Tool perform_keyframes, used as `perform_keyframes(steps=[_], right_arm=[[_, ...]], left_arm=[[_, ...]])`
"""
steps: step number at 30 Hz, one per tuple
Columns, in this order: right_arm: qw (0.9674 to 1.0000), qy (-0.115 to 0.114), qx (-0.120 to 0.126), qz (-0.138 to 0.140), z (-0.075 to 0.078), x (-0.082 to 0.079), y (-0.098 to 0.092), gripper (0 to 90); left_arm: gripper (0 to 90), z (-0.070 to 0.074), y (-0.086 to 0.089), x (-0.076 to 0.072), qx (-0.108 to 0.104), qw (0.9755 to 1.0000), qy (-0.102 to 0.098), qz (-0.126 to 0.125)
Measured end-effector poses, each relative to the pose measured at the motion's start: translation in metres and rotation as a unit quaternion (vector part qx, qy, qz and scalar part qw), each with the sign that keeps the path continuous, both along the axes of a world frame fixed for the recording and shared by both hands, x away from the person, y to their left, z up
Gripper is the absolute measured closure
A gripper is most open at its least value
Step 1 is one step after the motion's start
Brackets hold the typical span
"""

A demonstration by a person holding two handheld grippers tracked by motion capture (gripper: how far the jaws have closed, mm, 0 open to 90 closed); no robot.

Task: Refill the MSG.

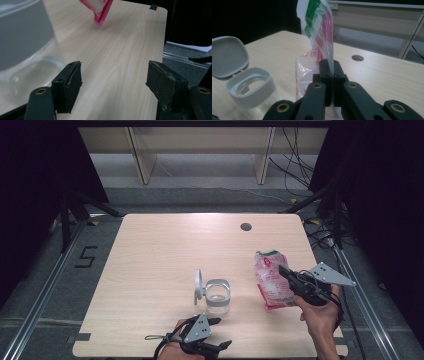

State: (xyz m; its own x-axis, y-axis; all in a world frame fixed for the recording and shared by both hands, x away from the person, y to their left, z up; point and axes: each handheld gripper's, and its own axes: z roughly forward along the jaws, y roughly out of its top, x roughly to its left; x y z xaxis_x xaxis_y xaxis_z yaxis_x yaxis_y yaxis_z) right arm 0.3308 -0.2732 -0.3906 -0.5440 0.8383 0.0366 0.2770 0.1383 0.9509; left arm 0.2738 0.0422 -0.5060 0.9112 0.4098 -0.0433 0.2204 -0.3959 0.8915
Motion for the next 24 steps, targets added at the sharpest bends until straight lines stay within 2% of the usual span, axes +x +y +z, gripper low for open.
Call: perform_keyframes(steps=[1, 2, 3, 5, 6, 8, 9, 11, 12, 13, 14, 15, 18, 19, 20, 21, 23, 24], right_arm=[[1.0, 0.0, 0.0, 0.0, 0.0, 0.0, 0.0, 90.0], [0.9998, -0.016, -0.004, 0.012, 0.004, -0.001, 0.001, 90.0], [0.9997, -0.021, -0.007, 0.01, 0.006, -0.002, 0.002, 90.0], [0.9996, -0.022, -0.003, 0.016, 0.008, -0.004, 0.003, 90.0], [0.9996, -0.023, -0.004, 0.018, 0.01, -0.005, 0.005, 90.0], [0.9991, -0.037, -0.002, 0.022, 0.016, -0.009, 0.008, 90.0], [0.9989, -0.039, 0.004, 0.026, 0.017, -0.01, 0.009, 90.0], [0.9985, -0.048, -0.001, 0.028, 0.02, -0.012, 0.011, 90.0], [0.9985, -0.044, 0.005, 0.031, 0.02, -0.014, 0.013, 90.0], [0.9982, -0.048, 0.002, 0.036, 0.021, -0.014, 0.013, 90.0], [0.9981, -0.048, 0.008, 0.039, 0.022, -0.015, 0.015, 90.0], [0.9982, -0.048, 0.003, 0.037, 0.023, -0.017, 0.016, 90.0], [0.9982, -0.044, 0.012, 0.038, 0.025, -0.02, 0.02, 90.0], [0.9975, -0.051, 0.007, 0.049, 0.027, -0.02, 0.022, 90.0], [0.9973, -0.055, 0.003, 0.048, 0.028, -0.021, 0.022, 90.0], [0.9971, -0.054, 0.013, 0.051, 0.028, -0.022, 0.024, 90.0], [0.9971, -0.053, 0.003, 0.054, 0.03, -0.024, 0.026, 90.0], [0.9968, -0.052, 0.002, 0.06, 0.03, -0.023, 0.026, 90.0]], left_arm=[[27.4, 0.0, 0.0, 0.0, 0.0, 1.0, 0.0, 0.0], [27.7, 0.0, -0.01, 0.005, 0.001, 0.9999, -0.012, 0.003], [27.9, 0.0, -0.013, 0.007, 0.003, 0.9999, -0.016, 0.003], [28.3, 0.0, -0.018, 0.009, 0.0, 0.9999, -0.011, 0.002], [28.3, 0.0, -0.022, 0.011, 0.009, 0.9997, -0.022, 0.007], [28.1, 0.001, -0.033, 0.013, 0.007, 0.9995, -0.029, 0.011], [28.2, 0.001, -0.033, 0.013, 0.007, 0.9995, -0.029, 0.011], [28.2, 0.001, -0.039, 0.015, 0.012, 0.9993, -0.031, 0.019], [28.2, 0.002, -0.046, 0.018, 0.009, 0.9995, -0.019, 0.024], [28.2, 0.003, -0.05, 0.019, 0.004, 0.9997, -0.011, 0.023], [28.2, 0.004, -0.054, 0.019, 0.002, 0.9997, -0.013, 0.021], [28.1, 0.005, -0.057, 0.02, 0.01, 0.9993, -0.025, 0.026], [28.3, 0.005, -0.065, 0.022, 0.004, 0.9993, -0.021, 0.03], [28.5, 0.004, -0.071, 0.023, 0.003, 0.9991, -0.021, 0.036], [28.7, 0.003, -0.073, 0.024, 0.005, 0.9989, -0.026, 0.038], [28.8, 0.003, -0.076, 0.024, 0.006, 0.9988, -0.028, 0.039], [31.4, 0.0, -0.081, 0.026, 0.004, 0.9982, -0.044, 0.04], [32.1, 0.0, -0.081, 0.026, 0.004, 0.9982, -0.044, 0.04]])
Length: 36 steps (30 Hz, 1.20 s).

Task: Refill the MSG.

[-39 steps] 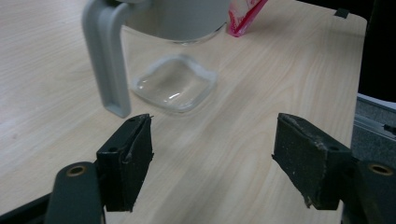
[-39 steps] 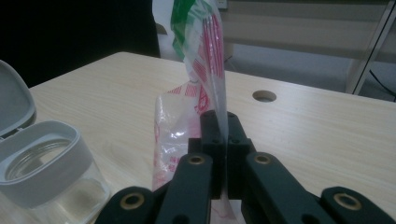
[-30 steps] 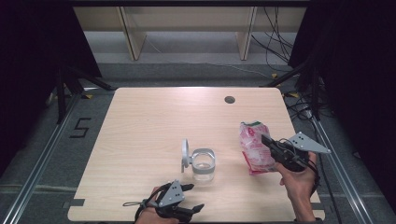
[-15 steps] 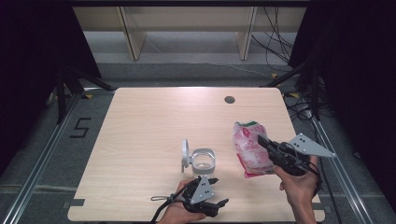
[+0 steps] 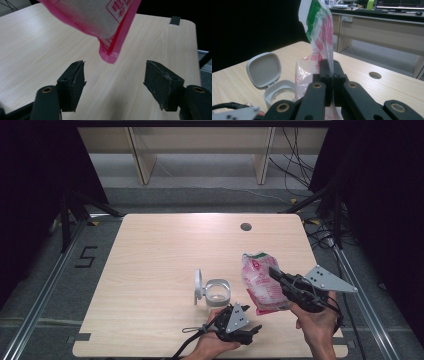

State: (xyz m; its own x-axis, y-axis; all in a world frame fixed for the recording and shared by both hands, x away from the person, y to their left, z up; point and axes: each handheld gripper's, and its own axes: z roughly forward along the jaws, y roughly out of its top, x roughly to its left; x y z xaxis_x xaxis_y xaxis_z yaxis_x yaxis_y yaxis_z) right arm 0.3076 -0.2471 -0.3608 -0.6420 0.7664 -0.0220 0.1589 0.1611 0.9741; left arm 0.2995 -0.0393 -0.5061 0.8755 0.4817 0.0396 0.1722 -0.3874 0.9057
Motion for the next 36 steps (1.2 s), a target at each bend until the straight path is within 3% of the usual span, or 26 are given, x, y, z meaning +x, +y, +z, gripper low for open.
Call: perform_keyframes(steps=[3, 4, 5, 7, 11, 14, 15, 19, 20, 21, 22, 23, 24, 25, 26, 28, 32, 33, 35, 36], right_arm=[[0.9999, 0.007, 0.008, 0.0, -0.001, -0.001, 0.002, 90.0], [1.0, 0.001, 0.003, 0.003, -0.002, 0.0, 0.003, 90.0], [0.9998, 0.015, 0.009, 0.004, -0.002, -0.001, 0.005, 90.0], [1.0, 0.001, 0.004, 0.006, -0.002, 0.0, 0.006, 90.0], [0.9999, 0.011, 0.004, 0.007, -0.002, -0.001, 0.008, 90.0], [0.9999, 0.002, 0.009, 0.013, -0.001, -0.001, 0.01, 90.0], [0.9999, 0.008, 0.007, 0.005, 0.0, -0.002, 0.01, 90.0], [0.9999, -0.004, 0.009, 0.013, 0.002, -0.001, 0.01, 90.0], [0.9999, -0.004, 0.009, 0.01, 0.002, -0.001, 0.011, 90.0], [0.9997, 0.011, 0.016, 0.011, 0.003, -0.003, 0.013, 90.0], [0.9998, 0.005, 0.014, 0.017, 0.002, -0.001, 0.014, 90.0], [0.9996, 0.018, 0.016, 0.013, 0.003, -0.001, 0.016, 90.0], [0.9997, 0.008, 0.011, 0.021, 0.002, 0.002, 0.017, 90.0], [0.9995, 0.019, 0.016, 0.02, 0.002, 0.002, 0.019, 90.0], [0.9996, 0.013, 0.014, 0.022, 0.002, 0.004, 0.02, 90.0], [0.9995, 0.021, 0.015, 0.02, 0.003, 0.004, 0.024, 90.0], [0.999, 0.019, 0.008, 0.039, 0.005, 0.006, 0.031, 90.0], [0.9991, 0.014, -0.004, 0.041, 0.007, 0.008, 0.034, 90.0], [0.9986, 0.023, 0.006, 0.047, 0.007, 0.009, 0.037, 90.0], [0.9987, 0.025, 0.0, 0.044, 0.007, 0.008, 0.037, 90.0]], left_arm=[[33.8, -0.004, -0.006, 0.006, -0.004, 0.9999, 0.008, 0.006], [36.8, -0.005, -0.009, 0.008, -0.002, 1.0, -0.001, 0.005], [38.0, -0.005, -0.009, 0.009, 0.003, 1.0, -0.005, 0.004], [43.6, -0.004, -0.01, 0.009, -0.009, 0.9999, -0.005, 0.007], [52.4, -0.002, -0.014, 0.013, -0.035, 0.9992, 0.005, 0.021], [59.8, -0.001, -0.017, 0.013, -0.043, 0.9989, 0.005, 0.02], [61.6, -0.001, -0.018, 0.012, -0.048, 0.9985, 0.007, 0.023], [68.7, 0.0, -0.017, 0.009, -0.073, 0.9966, 0.024, 0.031], [70.1, -0.001, -0.017, 0.008, -0.076, 0.9962, 0.023, 0.037], [71.4, -0.001, -0.016, 0.007, -0.077, 0.996, 0.024, 0.038], [72.6, -0.002, -0.016, 0.006, -0.083, 0.9952, 0.031, 0.042], [73.0, -0.002, -0.016, 0.007, -0.088, 0.9947, 0.037, 0.036], [73.2, -0.003, -0.017, 0.006, -0.094, 0.994, 0.038, 0.042], [73.4, -0.003, -0.017, 0.004, -0.093, 0.9937, 0.037, 0.05], [73.6, -0.004, -0.016, 0.004, -0.096, 0.9936, 0.033, 0.05], [73.7, -0.005, -0.017, 0.0, -0.111, 0.9908, 0.04, 0.066], [74.0, -0.006, -0.02, -0.006, -0.127, 0.9891, 0.034, 0.066], [74.1, -0.004, -0.021, -0.009, -0.12, 0.9897, 0.033, 0.071], [74.3, -0.005, -0.022, -0.01, -0.132, 0.9886, 0.031, 0.067], [74.3, -0.004, -0.021, -0.011, -0.124, 0.989, 0.03, 0.074]])
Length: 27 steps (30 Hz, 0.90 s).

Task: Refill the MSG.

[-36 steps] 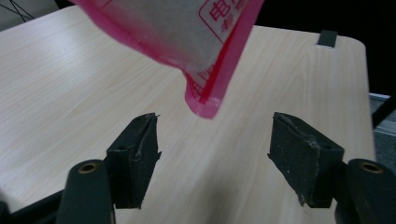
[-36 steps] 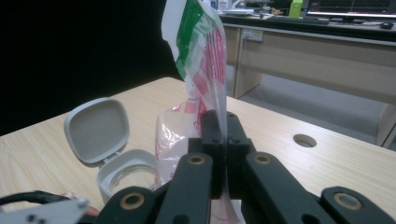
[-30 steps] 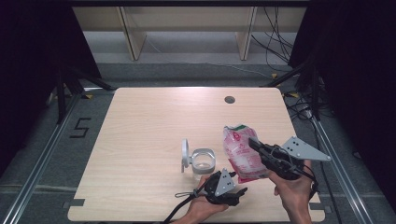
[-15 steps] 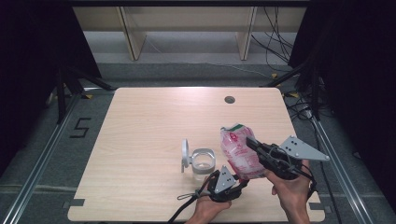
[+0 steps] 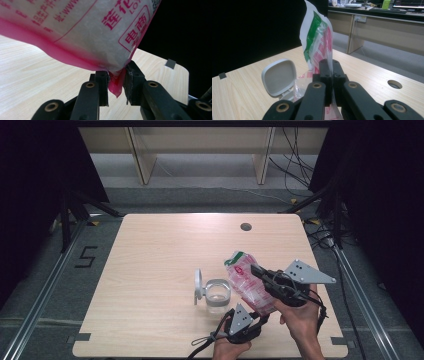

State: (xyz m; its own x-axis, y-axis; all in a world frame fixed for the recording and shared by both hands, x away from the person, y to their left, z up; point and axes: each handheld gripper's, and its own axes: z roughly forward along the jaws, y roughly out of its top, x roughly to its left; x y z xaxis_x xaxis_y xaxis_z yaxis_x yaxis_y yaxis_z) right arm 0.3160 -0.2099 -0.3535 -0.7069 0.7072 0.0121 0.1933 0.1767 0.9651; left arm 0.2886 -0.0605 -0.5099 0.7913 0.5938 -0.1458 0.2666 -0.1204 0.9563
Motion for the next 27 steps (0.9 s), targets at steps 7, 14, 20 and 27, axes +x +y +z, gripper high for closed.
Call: perform_keyframes(steps=[7, 14, 20, 27], right_arm=[[0.9999, -0.01, -0.007, 0.011, 0.002, 0.003, 0.008, 90.0], [0.9998, -0.001, -0.01, 0.017, 0.003, 0.008, 0.021, 90.0], [0.9995, -0.002, -0.025, 0.017, 0.001, 0.011, 0.031, 90.0], [0.9991, -0.012, -0.036, 0.018, 0.0, 0.014, 0.036, 90.0]], left_arm=[[74.4, 0.001, 0.003, 0.0, -0.002, 0.9999, -0.008, 0.013], [74.4, 0.001, 0.002, 0.0, -0.027, 0.9996, -0.003, 0.012], [74.6, 0.001, 0.002, -0.002, -0.025, 0.9996, -0.011, 0.009], [74.8, 0.0, 0.001, -0.003, -0.033, 0.9993, -0.014, 0.009]])
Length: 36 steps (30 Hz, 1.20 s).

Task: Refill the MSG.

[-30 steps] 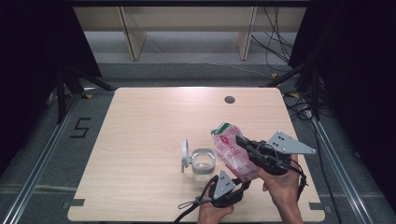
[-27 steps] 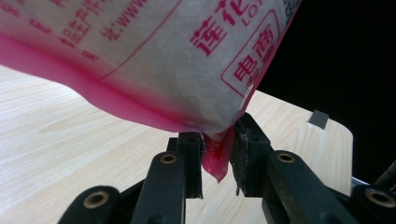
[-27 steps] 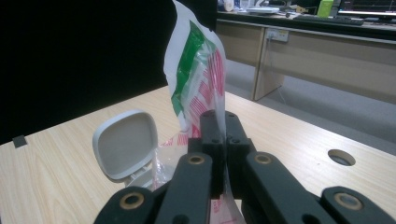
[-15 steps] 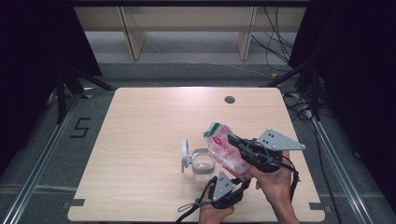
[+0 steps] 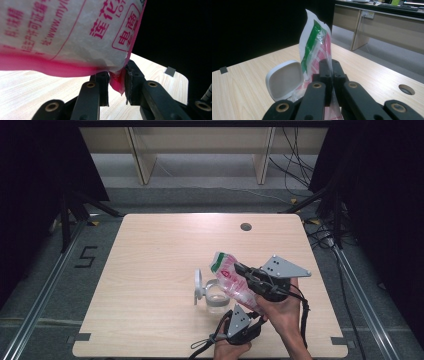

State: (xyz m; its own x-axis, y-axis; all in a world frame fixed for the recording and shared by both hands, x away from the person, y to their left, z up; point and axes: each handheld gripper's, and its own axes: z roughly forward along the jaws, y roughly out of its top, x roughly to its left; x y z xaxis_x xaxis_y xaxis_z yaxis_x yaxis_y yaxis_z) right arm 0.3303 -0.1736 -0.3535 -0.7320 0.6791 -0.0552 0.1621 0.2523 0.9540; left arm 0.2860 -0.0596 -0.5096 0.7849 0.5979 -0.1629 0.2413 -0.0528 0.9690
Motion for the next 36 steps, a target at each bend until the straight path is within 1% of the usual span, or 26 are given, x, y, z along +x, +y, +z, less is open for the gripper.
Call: perform_keyframes(steps=[1, 4, 5, 6, 7, 8, 9, 10, 11, 13, 14, 15, 18, 19, 21, 22, 23, 25, 27, 28, 29, 31, 33, 34, 35, 36], right_arm=[[1.0, 0.007, 0.002, -0.001, 0.0, -0.001, 0.001, 90.0], [1.0, 0.006, 0.003, -0.005, -0.001, 0.001, 0.001, 90.0], [0.9998, 0.015, 0.008, -0.003, 0.0, 0.0, 0.002, 90.0], [1.0, 0.007, 0.004, 0.005, -0.001, 0.002, 0.002, 90.0], [1.0, 0.0, 0.005, 0.002, -0.001, 0.003, 0.002, 90.0], [0.9999, 0.009, 0.006, 0.004, -0.002, 0.003, 0.003, 90.0], [0.9999, 0.009, 0.006, 0.004, -0.002, 0.003, 0.003, 90.0], [0.9999, 0.014, 0.004, -0.005, -0.002, 0.003, 0.004, 90.0], [0.9999, 0.008, 0.006, -0.004, -0.002, 0.003, 0.004, 90.0], [1.0, 0.006, 0.004, -0.005, -0.002, 0.005, 0.004, 90.0], [0.9997, 0.022, 0.011, -0.008, -0.002, 0.003, 0.006, 90.0], [0.9997, 0.02, 0.011, -0.003, -0.002, 0.004, 0.006, 90.0], [1.0, -0.001, -0.005, -0.004, -0.003, 0.008, 0.006, 90.0], [1.0, 0.007, -0.001, -0.004, -0.003, 0.008, 0.008, 90.0], [1.0, 0.002, -0.006, 0.0, -0.003, 0.009, 0.008, 90.0], [0.9999, 0.011, -0.006, -0.005, -0.004, 0.01, 0.009, 90.0], [0.9999, 0.013, -0.003, -0.007, -0.004, 0.01, 0.01, 90.0], [0.9999, 0.014, -0.003, -0.008, -0.005, 0.011, 0.011, 90.0], [0.9999, -0.004, -0.016, -0.002, -0.005, 0.014, 0.012, 90.0], [0.9999, -0.002, -0.016, -0.002, -0.005, 0.015, 0.012, 90.0], [0.9999, 0.01, -0.013, -0.005, -0.005, 0.014, 0.013, 90.0], [0.9999, 0.006, -0.012, -0.002, -0.006, 0.016, 0.014, 90.0], [0.9998, 0.013, -0.017, -0.003, -0.006, 0.017, 0.015, 90.0], [0.9998, 0.014, -0.012, -0.004, -0.007, 0.018, 0.017, 90.0], [0.9997, 0.013, -0.016, -0.009, -0.007, 0.018, 0.017, 90.0], [0.9998, 0.013, -0.015, -0.002, -0.007, 0.019, 0.017, 90.0]], left_arm=[[74.8, 0.0, 0.0, 0.0, 0.001, 1.0, 0.001, 0.001], [74.8, 0.001, -0.001, 0.0, -0.004, 1.0, 0.001, -0.003], [74.8, 0.001, -0.001, 0.0, -0.004, 1.0, 0.002, -0.005], [74.8, 0.001, -0.001, 0.0, -0.004, 1.0, 0.003, -0.004], [74.8, 0.001, -0.002, 0.0, -0.004, 1.0, 0.005, -0.002], [74.9, 0.001, -0.002, 0.0, -0.003, 1.0, 0.004, -0.002], [74.9, 0.001, -0.002, 0.0, -0.003, 1.0, 0.004, -0.002], [74.9, 0.002, -0.001, 0.0, -0.004, 1.0, 0.003, -0.004], [74.9, 0.002, -0.001, 0.001, -0.003, 1.0, 0.006, -0.004], [75.0, 0.002, -0.002, 0.001, -0.007, 1.0, 0.006, -0.002], [75.0, 0.003, -0.002, 0.001, -0.006, 1.0, 0.007, -0.003], [75.0, 0.003, -0.002, 0.002, -0.008, 0.9999, 0.006, -0.004], [75.0, 0.002, -0.002, 0.002, -0.01, 0.9999, 0.005, -0.005], [75.1, 0.002, -0.002, 0.002, -0.01, 0.9999, 0.005, -0.005], [75.1, 0.002, -0.002, 0.002, -0.01, 0.9999, 0.005, -0.005], [75.1, 0.002, -0.001, 0.003, -0.009, 0.9999, 0.005, -0.006], [75.1, 0.003, -0.002, 0.003, -0.011, 0.9999, 0.007, -0.006], [75.1, 0.003, -0.002, 0.003, -0.012, 0.9999, 0.008, -0.006], [75.2, 0.003, -0.001, 0.004, -0.009, 0.9999, 0.009, -0.004], [75.3, 0.003, -0.002, 0.005, -0.016, 0.9998, 0.008, -0.008], [75.3, 0.003, -0.002, 0.005, -0.017, 0.9998, 0.009, -0.008], [75.3, 0.003, -0.002, 0.005, -0.017, 0.9998, 0.009, -0.008], [75.3, 0.003, -0.002, 0.006, -0.019, 0.9997, 0.01, -0.007], [75.3, 0.003, -0.002, 0.006, -0.02, 0.9997, 0.011, -0.008], [75.4, 0.004, -0.002, 0.006, -0.019, 0.9997, 0.01, -0.008], [75.4, 0.004, -0.002, 0.006, -0.019, 0.9998, 0.008, -0.007]])
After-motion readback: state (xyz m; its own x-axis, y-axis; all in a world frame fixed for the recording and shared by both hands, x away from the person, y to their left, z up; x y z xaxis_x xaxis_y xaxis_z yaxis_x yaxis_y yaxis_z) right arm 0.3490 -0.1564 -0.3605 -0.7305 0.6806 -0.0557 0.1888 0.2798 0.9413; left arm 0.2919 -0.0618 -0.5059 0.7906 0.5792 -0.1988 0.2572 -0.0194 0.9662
